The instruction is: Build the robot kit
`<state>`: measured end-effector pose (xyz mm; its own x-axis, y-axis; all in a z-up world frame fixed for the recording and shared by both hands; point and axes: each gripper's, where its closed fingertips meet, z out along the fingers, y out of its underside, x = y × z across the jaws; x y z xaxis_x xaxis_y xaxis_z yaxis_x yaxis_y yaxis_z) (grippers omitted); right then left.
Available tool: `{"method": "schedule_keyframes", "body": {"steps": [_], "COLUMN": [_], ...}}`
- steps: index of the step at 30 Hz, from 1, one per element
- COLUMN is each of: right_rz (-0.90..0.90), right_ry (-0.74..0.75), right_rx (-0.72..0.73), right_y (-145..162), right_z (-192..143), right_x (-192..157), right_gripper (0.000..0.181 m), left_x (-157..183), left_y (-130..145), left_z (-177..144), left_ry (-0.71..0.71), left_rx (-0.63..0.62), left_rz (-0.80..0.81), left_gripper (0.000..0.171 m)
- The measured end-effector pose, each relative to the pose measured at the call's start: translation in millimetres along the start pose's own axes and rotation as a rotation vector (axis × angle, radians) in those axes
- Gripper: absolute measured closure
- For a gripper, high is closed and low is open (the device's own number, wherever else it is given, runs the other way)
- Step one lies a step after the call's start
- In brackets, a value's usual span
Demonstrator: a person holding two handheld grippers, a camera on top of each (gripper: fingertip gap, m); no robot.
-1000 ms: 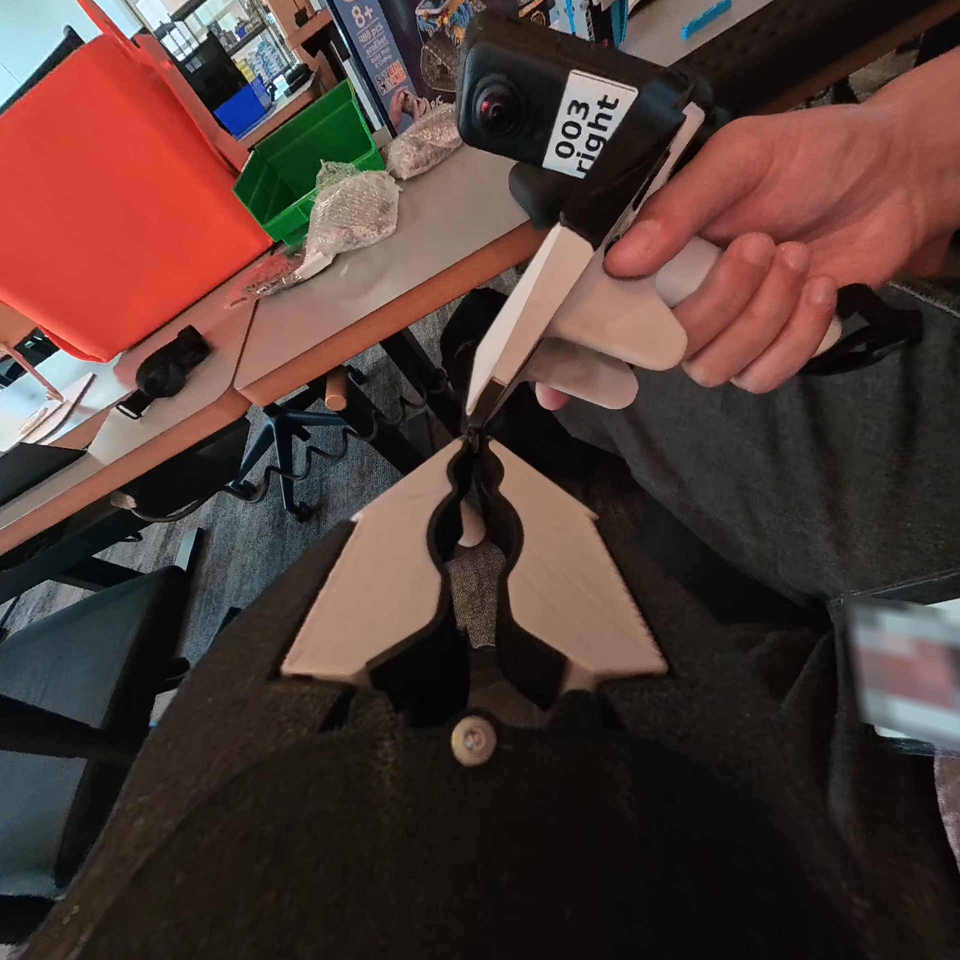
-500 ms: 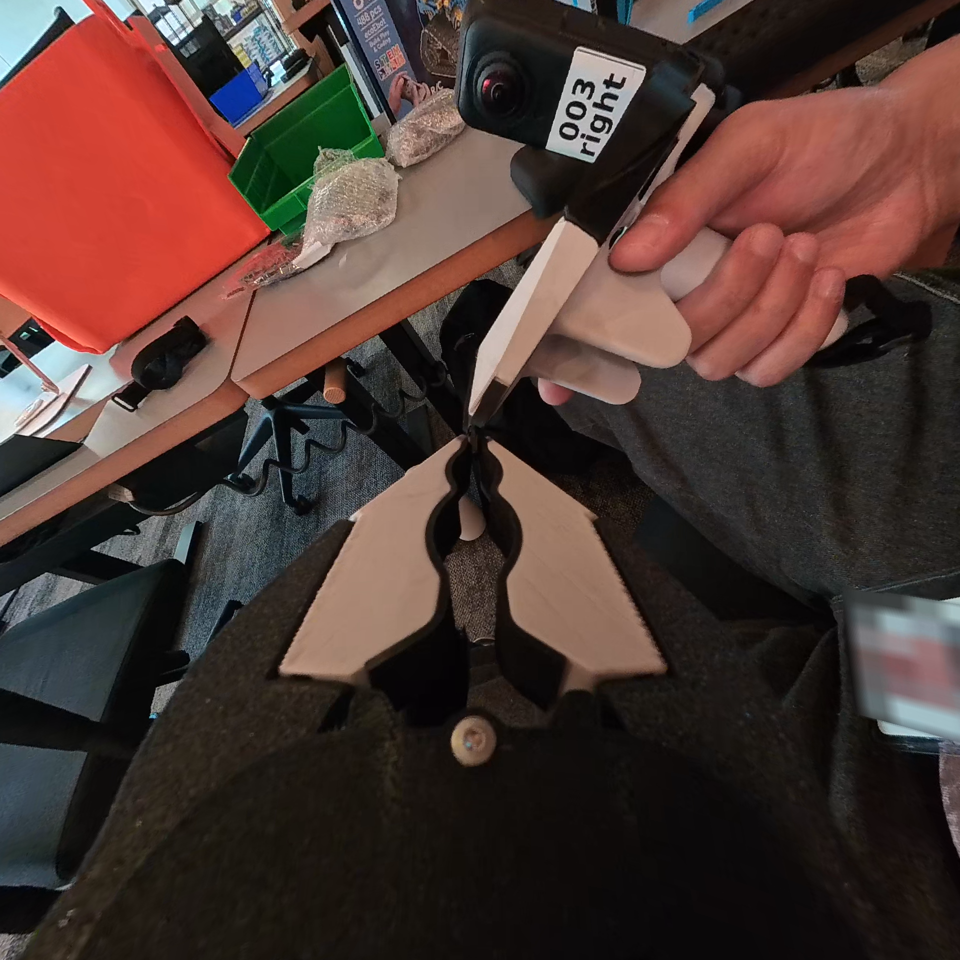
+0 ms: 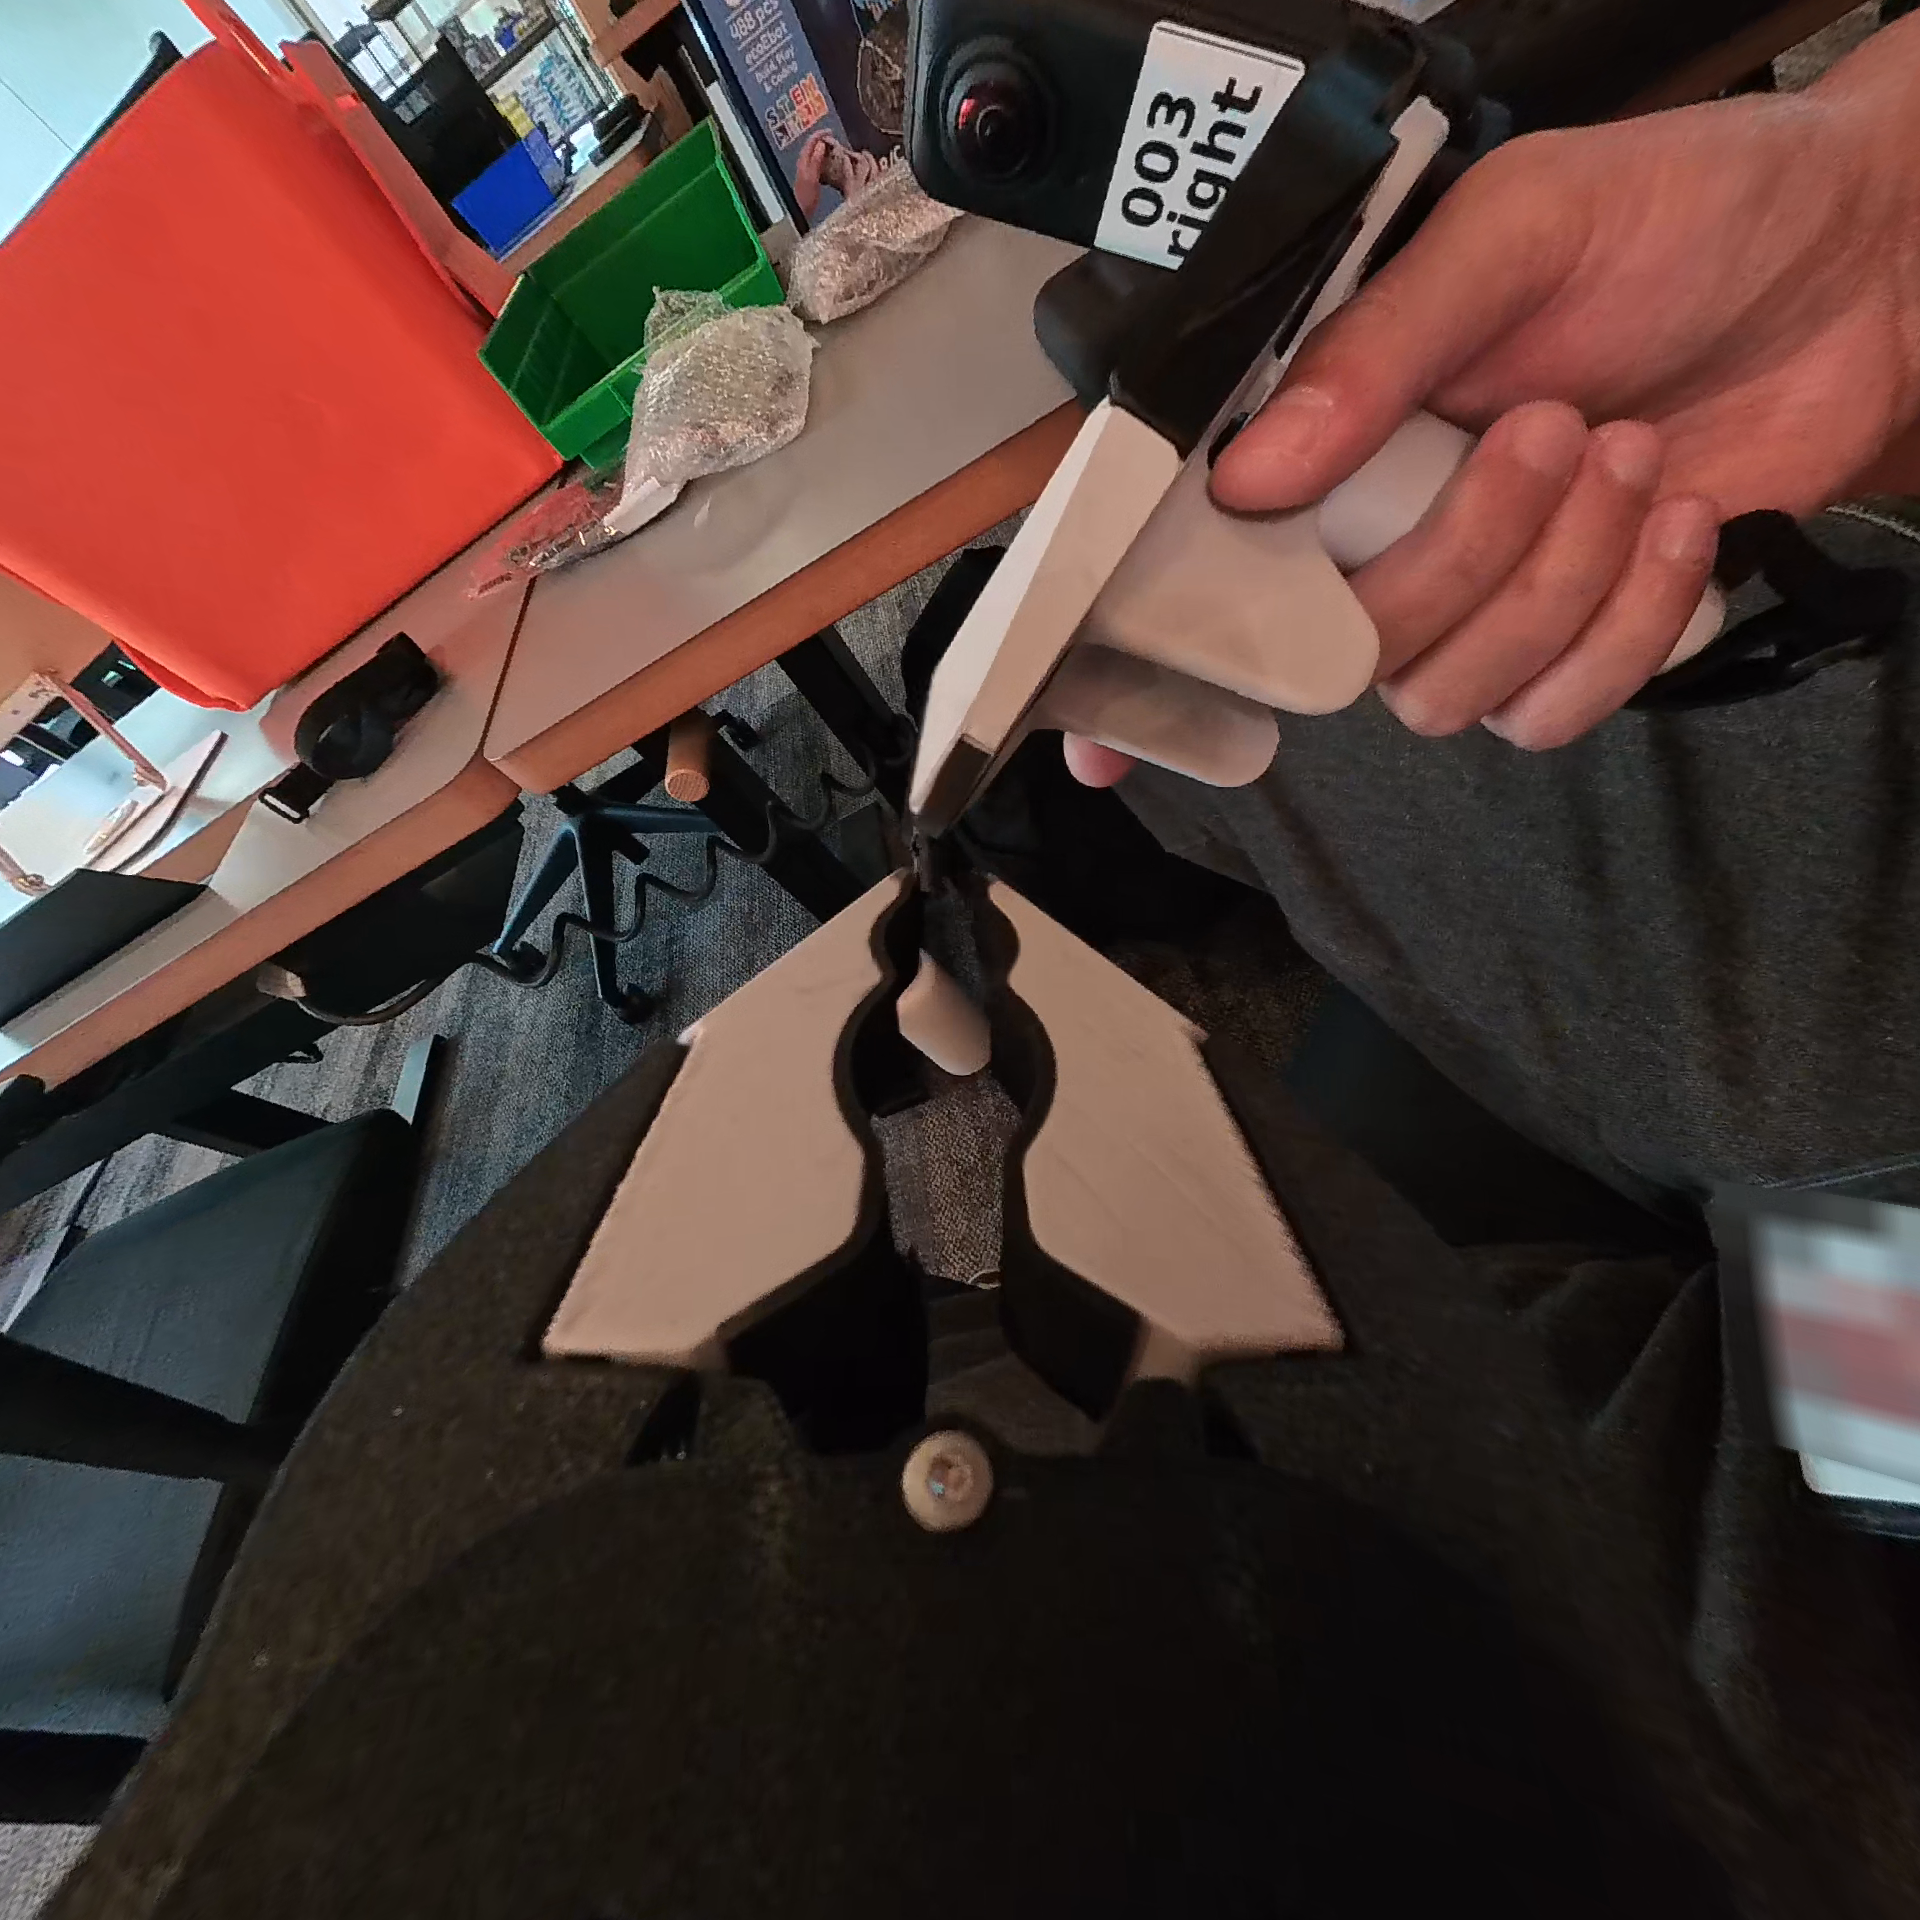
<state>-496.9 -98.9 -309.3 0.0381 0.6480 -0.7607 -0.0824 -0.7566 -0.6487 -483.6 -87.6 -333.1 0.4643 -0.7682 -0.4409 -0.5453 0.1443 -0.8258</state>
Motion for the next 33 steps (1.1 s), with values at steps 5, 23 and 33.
{"method": "schedule_keyframes", "body": {"steps": [5, 23, 33], "right_rz": [0.005, -0.001, 0.005], "right_ry": [0.0, 0.009, 0.01], "right_rx": [0.006, 0.007, 0.015], "right_y": [-1.0, -0.7, -2.4], "right_z": [-0.4, 0.0, -1.0], "right_x": [0.4, 1.2, 1.9], "right_gripper": [0.177, 0.177, 0.177], "left_x": [0.5, 0.8, 1.6], "left_y": [0.1, 1.5, 1.7], "left_z": [0.6, 0.7, 1.0], "left_ry": [-0.009, -0.018, -0.013], "left_rx": [-0.005, -0.018, -0.019], "left_rz": [0.014, 0.03, 0.029], "left_gripper": [0.159, 0.158, 0.157]}}
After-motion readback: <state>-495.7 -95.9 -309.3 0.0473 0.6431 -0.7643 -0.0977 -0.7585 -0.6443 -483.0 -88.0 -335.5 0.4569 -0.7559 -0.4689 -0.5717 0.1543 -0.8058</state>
